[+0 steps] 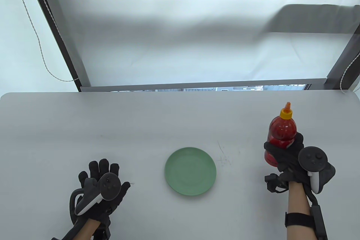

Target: Squeeze ketchup bottle to draw patterns on plate

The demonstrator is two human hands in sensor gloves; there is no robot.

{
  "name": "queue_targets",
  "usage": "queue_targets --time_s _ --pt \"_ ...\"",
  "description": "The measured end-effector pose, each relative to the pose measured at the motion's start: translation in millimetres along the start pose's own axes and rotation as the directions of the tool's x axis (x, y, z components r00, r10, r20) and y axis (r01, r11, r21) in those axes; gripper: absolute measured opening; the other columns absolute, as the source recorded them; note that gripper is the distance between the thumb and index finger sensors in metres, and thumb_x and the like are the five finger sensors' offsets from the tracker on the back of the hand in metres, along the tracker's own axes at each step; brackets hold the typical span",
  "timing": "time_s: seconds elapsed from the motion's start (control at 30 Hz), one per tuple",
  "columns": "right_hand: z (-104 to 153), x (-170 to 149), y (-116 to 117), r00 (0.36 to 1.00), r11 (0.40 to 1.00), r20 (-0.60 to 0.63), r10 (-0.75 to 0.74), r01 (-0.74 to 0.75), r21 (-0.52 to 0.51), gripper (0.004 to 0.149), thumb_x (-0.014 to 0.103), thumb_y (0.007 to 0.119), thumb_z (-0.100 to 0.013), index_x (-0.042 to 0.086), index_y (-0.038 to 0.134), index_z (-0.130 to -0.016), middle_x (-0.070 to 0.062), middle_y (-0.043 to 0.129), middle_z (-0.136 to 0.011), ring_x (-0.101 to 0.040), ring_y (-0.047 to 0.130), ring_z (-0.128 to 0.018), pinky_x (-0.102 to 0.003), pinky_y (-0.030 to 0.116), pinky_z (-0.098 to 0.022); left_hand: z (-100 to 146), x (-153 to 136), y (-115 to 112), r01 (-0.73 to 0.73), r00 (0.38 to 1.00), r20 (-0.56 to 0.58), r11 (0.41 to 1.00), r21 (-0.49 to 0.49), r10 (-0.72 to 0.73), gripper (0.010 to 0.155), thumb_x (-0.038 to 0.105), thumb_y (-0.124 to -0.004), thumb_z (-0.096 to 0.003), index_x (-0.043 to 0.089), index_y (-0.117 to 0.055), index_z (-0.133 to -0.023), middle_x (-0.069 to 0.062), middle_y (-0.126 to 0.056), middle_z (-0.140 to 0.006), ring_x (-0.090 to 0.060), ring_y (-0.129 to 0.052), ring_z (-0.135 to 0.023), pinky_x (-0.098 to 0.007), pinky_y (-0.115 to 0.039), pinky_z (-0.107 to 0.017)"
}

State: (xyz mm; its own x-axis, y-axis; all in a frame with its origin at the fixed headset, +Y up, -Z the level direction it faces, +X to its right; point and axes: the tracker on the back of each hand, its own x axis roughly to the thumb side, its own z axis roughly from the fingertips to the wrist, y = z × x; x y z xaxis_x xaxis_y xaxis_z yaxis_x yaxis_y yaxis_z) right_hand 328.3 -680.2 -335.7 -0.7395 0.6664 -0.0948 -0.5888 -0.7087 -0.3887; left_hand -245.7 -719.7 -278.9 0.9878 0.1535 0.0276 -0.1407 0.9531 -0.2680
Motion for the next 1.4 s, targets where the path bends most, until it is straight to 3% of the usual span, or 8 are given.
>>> queue_targets --time_s 0.33,0.5,0.7,0.8,0.97,1.17,1.3,1.4 --pt "90.0 26.3 -6.8 0.948 0.968 0.216 -0.234 0.206 0.146 0.102 0.063 0.102 -0.044 0.013 0.048 -0.116 -0.023 0.072 -0.111 -0.046 0.083 -0.097 -0.068 0.073 -0.071 1.8 0.9 -1.8 -0.007 1.0 -0.006 1.0 -0.002 0.007 0.08 0.058 -0.049 -0.0584 0.011 -0.021 -0.117 -0.028 -0.007 -0.121 -0.053 -0.002 -0.104 -0.074 -0.006 -0.062" --pt "94.1 31.9 11.0 0.925 0.938 0.196 -0.324 0.287 0.196 0.103 0.062 0.102 -0.045 0.016 0.047 -0.118 -0.021 0.072 -0.112 -0.046 0.08 -0.098 -0.069 0.071 -0.072 8.4 28.2 25.0 -0.008 0.996 0.087 1.0 0.021 0.006 0.082 0.058 -0.048 -0.0585 0.008 -0.02 -0.116 -0.03 -0.008 -0.121 -0.054 -0.003 -0.104 -0.071 -0.012 -0.068" --pt "106.0 28.1 28.7 0.921 0.904 0.15 -0.359 0.303 0.302 0.103 0.059 0.103 -0.046 0.016 0.043 -0.119 -0.022 0.067 -0.114 -0.048 0.075 -0.099 -0.071 0.065 -0.073 30.3 111.0 76.6 0.051 0.961 0.258 0.984 0.17 -0.095 0.087 0.059 -0.047 -0.058 0.0 -0.016 -0.114 -0.038 -0.015 -0.119 -0.062 -0.013 -0.103 -0.074 -0.026 -0.07" --pt "121.2 28.3 38.5 0.928 0.882 0.104 -0.358 0.299 0.365 0.103 0.057 0.103 -0.047 0.014 0.043 -0.119 -0.023 0.066 -0.114 -0.05 0.074 -0.099 -0.073 0.064 -0.072 34.6 161.8 96.4 -0.013 0.916 0.393 0.97 0.242 -0.085 0.088 0.06 -0.048 -0.0575 0.001 -0.016 -0.114 -0.038 -0.02 -0.12 -0.062 -0.018 -0.105 -0.075 -0.032 -0.071" --pt "129.5 41.7 48.6 0.926 0.887 0.245 -0.288 0.161 0.433 0.103 0.057 0.104 -0.046 0.015 0.044 -0.118 -0.022 0.067 -0.114 -0.05 0.074 -0.099 -0.072 0.064 -0.073 24.1 214.0 99.2 -0.25 0.856 0.51 0.932 0.262 0.086 0.083 0.059 -0.052 -0.058 0.005 -0.026 -0.116 -0.034 -0.045 -0.121 -0.06 -0.045 -0.106 -0.072 -0.05 -0.07" --pt "133.7 45.2 53.3 0.921 0.864 0.237 -0.308 0.166 0.475 0.103 0.058 0.104 -0.046 0.015 0.045 -0.118 -0.022 0.068 -0.113 -0.049 0.075 -0.098 -0.071 0.065 -0.072 3.7 235.2 90.8 -0.456 0.691 0.694 0.867 0.2 0.203 0.056 0.042 -0.059 -0.0592 0.013 -0.057 -0.107 -0.012 -0.084 -0.086 -0.04 -0.081 -0.079 -0.059 -0.07 -0.058" --pt "131.3 44.7 56.8 0.926 0.884 0.292 -0.238 0.083 0.46 0.103 0.057 0.104 -0.046 0.015 0.045 -0.118 -0.021 0.068 -0.114 -0.049 0.075 -0.099 -0.071 0.064 -0.073 -1.1 234.7 90.4 -0.407 0.626 0.753 0.909 0.09 0.205 0.052 0.036 -0.062 -0.0599 0.018 -0.055 -0.108 -0.01 -0.085 -0.083 -0.038 -0.082 -0.078 -0.058 -0.071 -0.057" --pt "128.8 44.7 58.0 0.928 0.879 0.302 -0.216 0.051 0.473 0.103 0.057 0.104 -0.045 0.015 0.046 -0.118 -0.022 0.069 -0.113 -0.049 0.076 -0.098 -0.072 0.065 -0.073 -4.5 230.1 88.3 -0.366 0.635 0.749 0.928 0.074 0.19 0.047 0.033 -0.062 -0.0592 0.018 -0.061 -0.104 -0.011 -0.085 -0.083 -0.038 -0.082 -0.078 -0.058 -0.071 -0.056"
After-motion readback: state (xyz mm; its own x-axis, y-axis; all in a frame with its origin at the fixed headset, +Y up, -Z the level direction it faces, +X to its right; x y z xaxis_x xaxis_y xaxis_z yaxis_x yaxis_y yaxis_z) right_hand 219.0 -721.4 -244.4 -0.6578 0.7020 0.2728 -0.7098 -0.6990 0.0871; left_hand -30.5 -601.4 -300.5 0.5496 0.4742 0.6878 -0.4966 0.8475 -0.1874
